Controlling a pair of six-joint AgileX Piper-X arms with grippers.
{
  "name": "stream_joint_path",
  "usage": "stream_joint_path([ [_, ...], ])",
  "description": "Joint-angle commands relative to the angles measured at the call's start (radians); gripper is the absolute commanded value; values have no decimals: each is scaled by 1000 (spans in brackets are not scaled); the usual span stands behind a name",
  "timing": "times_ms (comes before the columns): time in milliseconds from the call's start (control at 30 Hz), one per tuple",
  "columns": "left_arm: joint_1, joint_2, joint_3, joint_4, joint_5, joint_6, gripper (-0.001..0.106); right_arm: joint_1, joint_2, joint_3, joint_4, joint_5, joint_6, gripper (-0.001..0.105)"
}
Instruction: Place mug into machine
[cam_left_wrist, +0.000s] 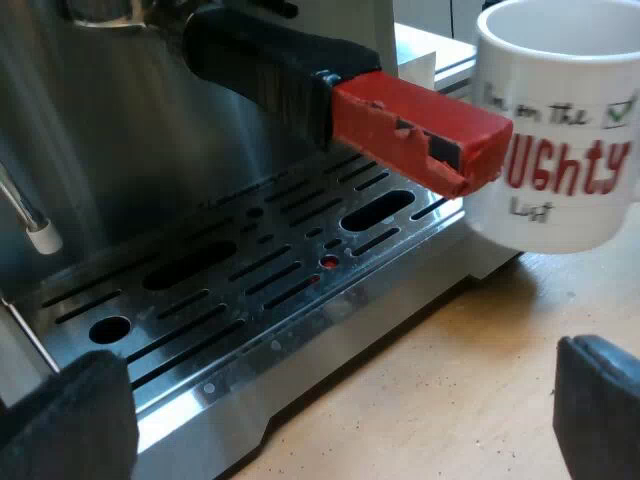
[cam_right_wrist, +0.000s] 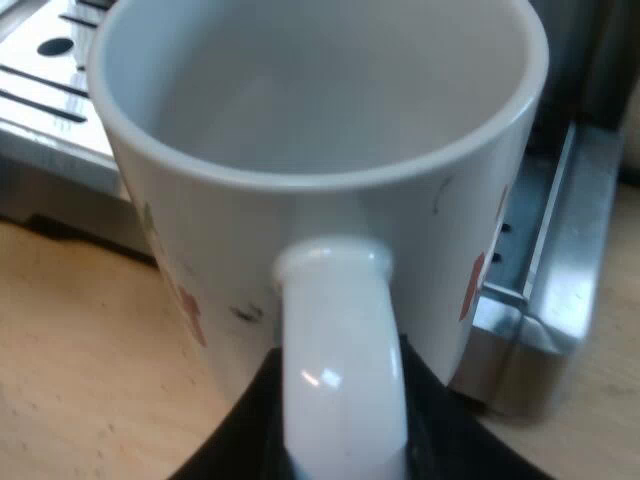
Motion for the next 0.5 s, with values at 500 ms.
stream_joint_path([
  [500,-6,1,-3,-17,-8,-5,85,-2,331,-95,-333,20,2,0],
])
